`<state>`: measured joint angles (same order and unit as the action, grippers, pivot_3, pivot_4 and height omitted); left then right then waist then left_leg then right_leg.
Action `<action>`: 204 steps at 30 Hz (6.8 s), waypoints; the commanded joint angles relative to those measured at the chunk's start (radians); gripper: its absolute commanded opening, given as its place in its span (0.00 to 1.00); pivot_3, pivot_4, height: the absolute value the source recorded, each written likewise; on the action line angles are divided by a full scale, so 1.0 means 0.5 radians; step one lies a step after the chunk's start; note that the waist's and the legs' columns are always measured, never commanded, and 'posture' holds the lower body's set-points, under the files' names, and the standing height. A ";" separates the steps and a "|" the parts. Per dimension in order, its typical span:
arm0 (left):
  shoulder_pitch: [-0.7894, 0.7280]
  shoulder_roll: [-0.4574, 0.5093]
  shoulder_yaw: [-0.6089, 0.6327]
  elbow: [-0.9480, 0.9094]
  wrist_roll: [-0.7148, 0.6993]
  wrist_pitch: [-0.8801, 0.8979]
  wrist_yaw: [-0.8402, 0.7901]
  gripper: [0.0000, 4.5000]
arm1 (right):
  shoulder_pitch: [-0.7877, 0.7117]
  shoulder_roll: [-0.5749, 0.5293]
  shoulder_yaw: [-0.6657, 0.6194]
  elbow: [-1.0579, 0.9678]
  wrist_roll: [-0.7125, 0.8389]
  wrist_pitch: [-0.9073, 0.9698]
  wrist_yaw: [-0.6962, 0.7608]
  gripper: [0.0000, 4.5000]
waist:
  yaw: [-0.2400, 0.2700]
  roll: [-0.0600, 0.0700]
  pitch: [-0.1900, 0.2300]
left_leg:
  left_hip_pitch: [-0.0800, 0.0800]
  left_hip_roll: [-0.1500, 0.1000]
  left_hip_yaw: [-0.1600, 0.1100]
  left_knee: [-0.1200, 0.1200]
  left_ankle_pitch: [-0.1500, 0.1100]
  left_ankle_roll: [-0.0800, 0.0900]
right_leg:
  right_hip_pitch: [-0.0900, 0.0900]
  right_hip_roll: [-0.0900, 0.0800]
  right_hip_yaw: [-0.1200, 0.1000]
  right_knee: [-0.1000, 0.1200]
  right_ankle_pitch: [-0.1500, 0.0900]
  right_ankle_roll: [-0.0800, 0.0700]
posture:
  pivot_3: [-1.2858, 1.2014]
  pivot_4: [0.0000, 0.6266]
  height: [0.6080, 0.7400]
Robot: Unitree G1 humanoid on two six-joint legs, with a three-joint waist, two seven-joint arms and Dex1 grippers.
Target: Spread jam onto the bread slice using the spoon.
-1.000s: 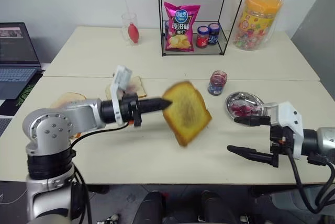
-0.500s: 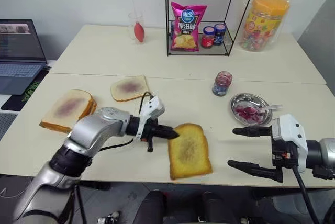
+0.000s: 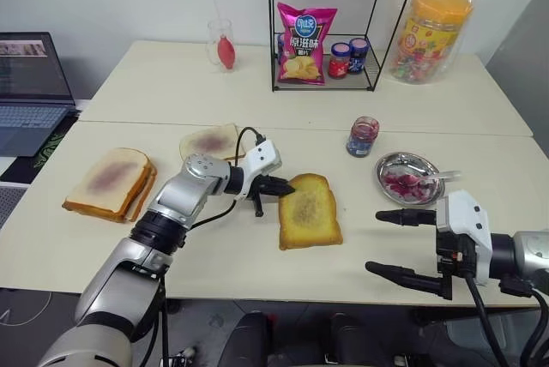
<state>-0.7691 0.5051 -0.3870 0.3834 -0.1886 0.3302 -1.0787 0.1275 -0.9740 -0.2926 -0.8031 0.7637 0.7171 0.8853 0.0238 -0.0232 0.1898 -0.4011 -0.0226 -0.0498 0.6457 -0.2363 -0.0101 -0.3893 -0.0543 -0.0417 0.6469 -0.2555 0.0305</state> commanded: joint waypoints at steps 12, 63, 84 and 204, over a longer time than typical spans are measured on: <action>-0.121 -0.123 0.185 0.178 0.156 -0.316 0.118 0.31 | 0.141 0.085 -0.001 -0.013 -0.153 -0.164 -0.040 1.00 | -0.001 0.000 0.000 | 0.000 0.000 0.000 0.001 0.000 0.000 | 0.000 0.001 0.000 0.001 0.001 0.002 | 0.52 0.24 1.00; 0.268 0.366 0.278 -1.900 -0.570 0.756 0.275 1.00 | -0.642 1.306 -0.680 1.278 0.042 -0.127 -1.500 1.00 | -0.022 0.009 -0.004 | 0.008 0.001 0.008 0.002 0.002 0.001 | 0.002 0.007 0.008 0.009 0.006 -0.008 | 0.52 0.24 1.00; 0.216 0.251 0.191 -1.804 -0.475 0.706 0.276 1.00 | -1.012 1.209 -0.700 1.981 0.196 -0.107 -1.386 1.00 | -0.051 0.011 -0.004 | 0.010 0.000 0.014 0.001 0.004 0.004 | -0.001 0.010 0.014 0.017 0.007 -0.008 | 0.52 0.24 1.00; 0.446 0.340 0.592 -1.803 -0.576 1.054 0.732 1.00 | -1.999 1.316 0.291 2.588 -1.011 -0.827 -0.811 0.01 | -0.063 0.012 -0.001 | 0.002 -0.001 0.018 -0.001 0.004 0.003 | -0.020 0.002 0.019 0.029 0.009 -0.012 | 0.52 0.24 1.00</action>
<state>-0.5352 0.6670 -0.0950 -0.4935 -0.4816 0.8719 -0.7111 -0.8704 -0.3220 -0.1138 0.5629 0.2220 0.2833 0.4925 -0.0078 -0.0171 0.1891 -0.4002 -0.0230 -0.0406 0.6451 -0.2341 -0.0085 -0.3995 -0.0534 -0.0322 0.6617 -0.2511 0.0245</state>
